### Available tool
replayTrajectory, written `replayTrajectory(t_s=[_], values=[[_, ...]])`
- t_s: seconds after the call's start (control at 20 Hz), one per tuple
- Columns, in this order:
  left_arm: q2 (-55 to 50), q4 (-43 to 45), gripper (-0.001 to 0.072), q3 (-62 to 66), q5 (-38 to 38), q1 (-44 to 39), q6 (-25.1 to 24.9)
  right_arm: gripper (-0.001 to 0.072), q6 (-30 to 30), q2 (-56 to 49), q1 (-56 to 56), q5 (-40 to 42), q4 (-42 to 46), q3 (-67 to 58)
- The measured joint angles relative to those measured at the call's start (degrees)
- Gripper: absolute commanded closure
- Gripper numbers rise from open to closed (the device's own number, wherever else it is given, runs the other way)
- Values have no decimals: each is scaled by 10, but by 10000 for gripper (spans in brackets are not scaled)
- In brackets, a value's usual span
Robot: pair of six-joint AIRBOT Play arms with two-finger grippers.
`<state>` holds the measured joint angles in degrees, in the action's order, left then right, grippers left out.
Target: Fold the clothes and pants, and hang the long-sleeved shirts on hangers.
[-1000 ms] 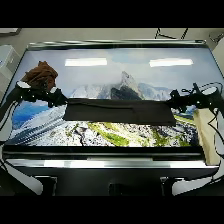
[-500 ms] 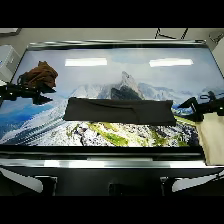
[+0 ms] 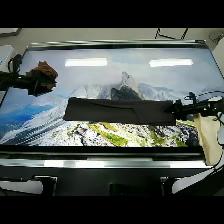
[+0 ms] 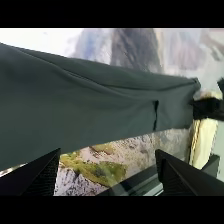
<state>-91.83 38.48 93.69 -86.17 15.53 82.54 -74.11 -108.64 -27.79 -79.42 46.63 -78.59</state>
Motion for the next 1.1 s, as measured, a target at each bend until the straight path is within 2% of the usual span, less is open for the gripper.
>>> replayTrajectory(t_s=[0.05, 0.1, 0.15, 0.2, 0.25, 0.45, 0.65, 0.95, 1.1], values=[[4, 1, 55, 0, 2, -15, 1, 664, 1, -2, 9, 7, 0, 1], [8, 1, 130, 0, 3, -30, 2, 665, 2, 0, 16, 10, 0, 0], [9, 0, 383, 0, 8, -48, 2, 665, 1, 4, 24, 16, -2, 1], [9, 1, 594, -1, 17, -66, -1, 665, 0, 11, 30, 20, -4, 1], [8, 2, 683, -1, 32, -88, -9, 666, 0, 24, 37, 25, -9, 0], [-24, 10, 684, -1, 134, -198, -35, 666, -22, 110, 71, 10, -47, -2], [-99, 14, 684, -1, 212, -315, -26, 665, -66, 220, 114, -11, -60, -2], [-202, -16, 685, -1, 276, -438, 34, 665, -139, 366, 150, -31, -66, -2], [-243, -86, 686, -1, 340, -497, 80, 665, -161, 409, 155, -38, -69, -2]])
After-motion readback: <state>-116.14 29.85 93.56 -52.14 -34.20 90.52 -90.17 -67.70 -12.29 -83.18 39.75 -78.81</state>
